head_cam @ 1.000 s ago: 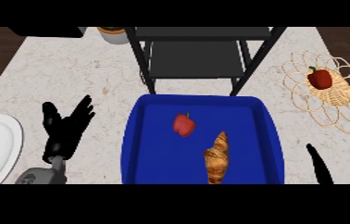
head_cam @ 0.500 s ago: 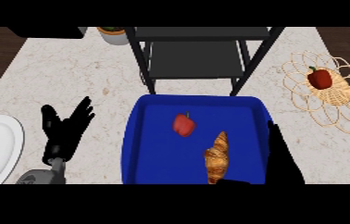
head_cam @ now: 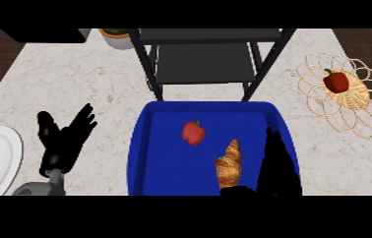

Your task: Pick the croissant from the tray and place it in the tiered shelf

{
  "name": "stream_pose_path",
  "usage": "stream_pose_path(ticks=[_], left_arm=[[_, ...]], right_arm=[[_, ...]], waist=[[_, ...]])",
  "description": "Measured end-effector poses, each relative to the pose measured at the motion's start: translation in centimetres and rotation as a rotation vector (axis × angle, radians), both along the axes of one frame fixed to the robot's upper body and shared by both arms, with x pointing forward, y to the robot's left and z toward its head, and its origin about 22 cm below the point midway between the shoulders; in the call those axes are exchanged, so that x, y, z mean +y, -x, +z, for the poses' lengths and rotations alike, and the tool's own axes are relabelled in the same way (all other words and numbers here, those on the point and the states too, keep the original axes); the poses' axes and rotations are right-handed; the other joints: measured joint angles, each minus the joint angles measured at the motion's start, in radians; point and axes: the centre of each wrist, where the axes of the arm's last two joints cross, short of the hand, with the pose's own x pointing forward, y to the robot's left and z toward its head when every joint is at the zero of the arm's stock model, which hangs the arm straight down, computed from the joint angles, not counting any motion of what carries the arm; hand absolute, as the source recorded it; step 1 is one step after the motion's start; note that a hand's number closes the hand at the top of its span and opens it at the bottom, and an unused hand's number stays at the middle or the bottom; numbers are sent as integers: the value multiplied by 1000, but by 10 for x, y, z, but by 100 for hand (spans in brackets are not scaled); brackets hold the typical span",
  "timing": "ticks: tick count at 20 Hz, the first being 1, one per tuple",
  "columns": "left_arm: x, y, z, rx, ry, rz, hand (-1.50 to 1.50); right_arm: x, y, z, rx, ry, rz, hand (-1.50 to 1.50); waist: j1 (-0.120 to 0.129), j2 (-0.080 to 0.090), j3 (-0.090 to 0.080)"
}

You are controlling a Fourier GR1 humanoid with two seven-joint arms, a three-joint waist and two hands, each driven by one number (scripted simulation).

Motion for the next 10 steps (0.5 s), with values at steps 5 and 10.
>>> stream_pose_path(ticks=[5, 10], left_arm=[[-3, -4, -2, 5, 1, 9, 0], [-1, -3, -3, -1, -3, 13, 0]], right_arm=[[7, -4, -11, 30, 40, 17, -150], [8, -12, -19, 52, 56, 15, -150]], waist=[[-7, 1, 0], [-6, 1, 0]])
